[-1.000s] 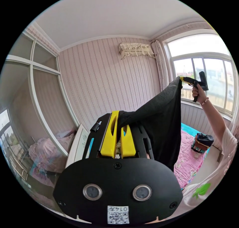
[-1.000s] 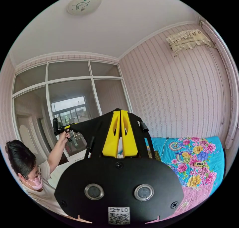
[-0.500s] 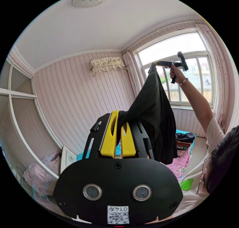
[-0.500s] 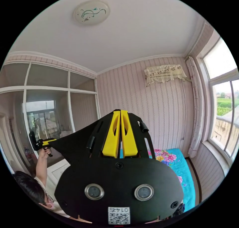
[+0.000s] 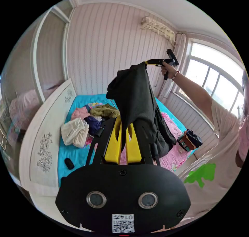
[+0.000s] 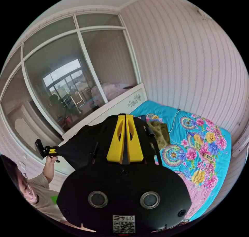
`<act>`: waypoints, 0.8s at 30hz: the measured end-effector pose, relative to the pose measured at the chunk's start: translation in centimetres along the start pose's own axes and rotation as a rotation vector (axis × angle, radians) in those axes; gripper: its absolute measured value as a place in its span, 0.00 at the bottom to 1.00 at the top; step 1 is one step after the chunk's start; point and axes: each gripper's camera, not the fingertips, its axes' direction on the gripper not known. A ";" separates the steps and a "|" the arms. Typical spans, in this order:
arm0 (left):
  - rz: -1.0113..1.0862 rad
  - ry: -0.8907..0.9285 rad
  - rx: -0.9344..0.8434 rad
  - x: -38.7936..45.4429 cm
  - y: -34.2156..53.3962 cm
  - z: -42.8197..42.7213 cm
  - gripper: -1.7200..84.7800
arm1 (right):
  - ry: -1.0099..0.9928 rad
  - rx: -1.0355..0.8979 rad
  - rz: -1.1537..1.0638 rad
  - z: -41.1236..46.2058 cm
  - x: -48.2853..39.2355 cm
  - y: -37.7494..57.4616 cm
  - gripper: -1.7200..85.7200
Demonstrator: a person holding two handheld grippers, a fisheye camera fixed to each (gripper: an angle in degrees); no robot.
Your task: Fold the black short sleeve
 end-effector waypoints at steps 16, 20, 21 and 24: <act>-0.521 -0.174 -0.396 -29.5 37.2 18.2 0.01 | -0.205 -0.618 -0.026 71.3 -9.7 15.8 0.01; -0.430 -0.163 -0.296 -31.9 39.9 20.1 0.01 | -0.167 -0.552 -0.074 76.7 -11.4 17.2 0.01; -0.333 -0.209 -0.256 -31.2 39.8 20.2 0.01 | -0.185 -0.485 -0.075 77.1 -11.5 17.8 0.01; -0.256 -0.144 -0.302 -30.8 40.9 22.1 0.01 | -0.227 -0.401 -0.025 77.7 -9.8 20.4 0.02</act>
